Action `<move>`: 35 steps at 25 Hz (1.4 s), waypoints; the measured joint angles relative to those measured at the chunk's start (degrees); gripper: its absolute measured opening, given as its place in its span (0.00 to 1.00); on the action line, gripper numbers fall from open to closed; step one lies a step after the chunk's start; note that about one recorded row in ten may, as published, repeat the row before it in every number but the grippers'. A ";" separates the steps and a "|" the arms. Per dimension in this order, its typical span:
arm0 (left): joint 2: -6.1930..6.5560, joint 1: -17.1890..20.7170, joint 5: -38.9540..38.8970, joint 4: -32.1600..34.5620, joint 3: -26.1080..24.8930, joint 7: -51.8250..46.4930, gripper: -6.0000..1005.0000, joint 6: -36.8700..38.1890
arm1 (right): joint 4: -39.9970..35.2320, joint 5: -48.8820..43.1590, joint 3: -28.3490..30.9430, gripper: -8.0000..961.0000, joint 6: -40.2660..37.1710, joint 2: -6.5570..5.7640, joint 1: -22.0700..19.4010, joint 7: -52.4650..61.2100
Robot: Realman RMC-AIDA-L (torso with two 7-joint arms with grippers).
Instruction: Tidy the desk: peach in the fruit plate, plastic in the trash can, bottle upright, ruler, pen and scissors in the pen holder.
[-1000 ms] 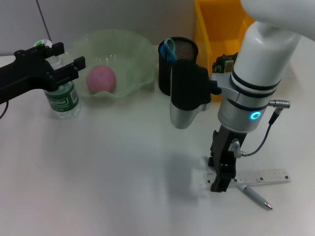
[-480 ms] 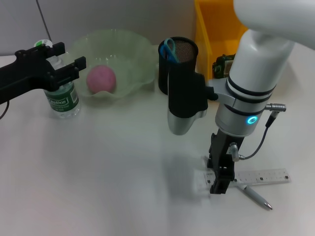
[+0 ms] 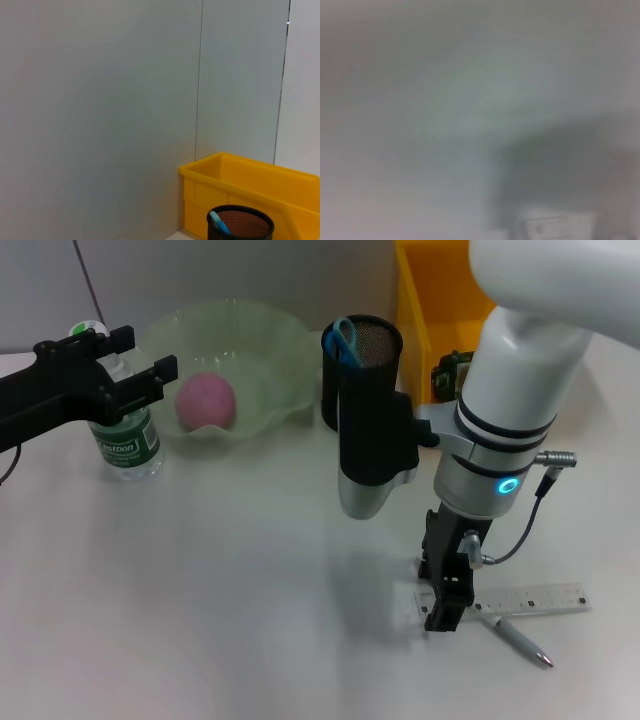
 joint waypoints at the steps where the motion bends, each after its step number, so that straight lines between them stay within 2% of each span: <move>1: 0.00 -0.02 0.01 -0.08 0.03 0.10 0.66 -0.09 | 0.09 0.01 -0.18 0.68 0.08 0.00 0.02 0.00; 35: 0.02 -0.10 -0.03 -0.67 -0.18 0.23 0.66 -0.44 | -0.02 -0.25 -2.19 0.68 -0.88 0.00 0.27 0.34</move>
